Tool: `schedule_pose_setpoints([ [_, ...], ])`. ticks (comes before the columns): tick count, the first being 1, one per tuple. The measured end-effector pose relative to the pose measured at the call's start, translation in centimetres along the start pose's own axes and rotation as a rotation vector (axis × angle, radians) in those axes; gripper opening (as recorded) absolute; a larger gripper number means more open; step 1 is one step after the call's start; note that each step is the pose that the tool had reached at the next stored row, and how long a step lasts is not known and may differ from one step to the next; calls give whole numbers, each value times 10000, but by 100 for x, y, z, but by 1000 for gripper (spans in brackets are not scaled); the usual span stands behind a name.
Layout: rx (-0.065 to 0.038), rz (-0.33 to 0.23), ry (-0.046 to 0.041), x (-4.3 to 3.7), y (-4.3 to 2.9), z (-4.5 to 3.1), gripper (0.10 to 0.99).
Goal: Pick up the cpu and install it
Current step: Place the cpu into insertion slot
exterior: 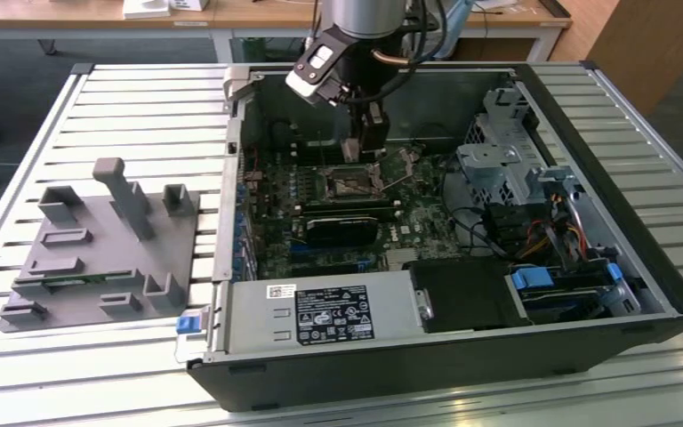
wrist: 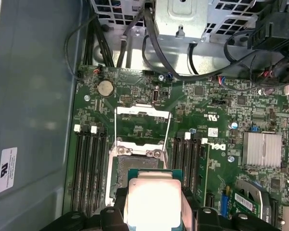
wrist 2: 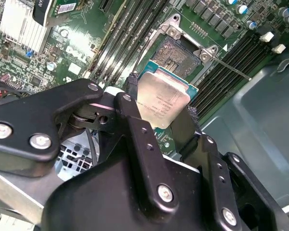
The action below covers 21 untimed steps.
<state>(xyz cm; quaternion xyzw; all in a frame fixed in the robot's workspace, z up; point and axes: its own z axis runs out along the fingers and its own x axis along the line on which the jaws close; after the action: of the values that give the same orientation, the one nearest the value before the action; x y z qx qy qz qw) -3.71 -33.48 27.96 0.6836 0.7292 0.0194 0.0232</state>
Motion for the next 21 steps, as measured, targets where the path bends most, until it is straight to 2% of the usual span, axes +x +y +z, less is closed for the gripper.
schedule_pose_setpoints([
  [3, 2, 287, -18, 5, -2, 37, 525],
  [11, 3, 310, -20, 12, -8, 158, 525],
  [21, 2, 311, -20, 14, -11, 217, 525],
])
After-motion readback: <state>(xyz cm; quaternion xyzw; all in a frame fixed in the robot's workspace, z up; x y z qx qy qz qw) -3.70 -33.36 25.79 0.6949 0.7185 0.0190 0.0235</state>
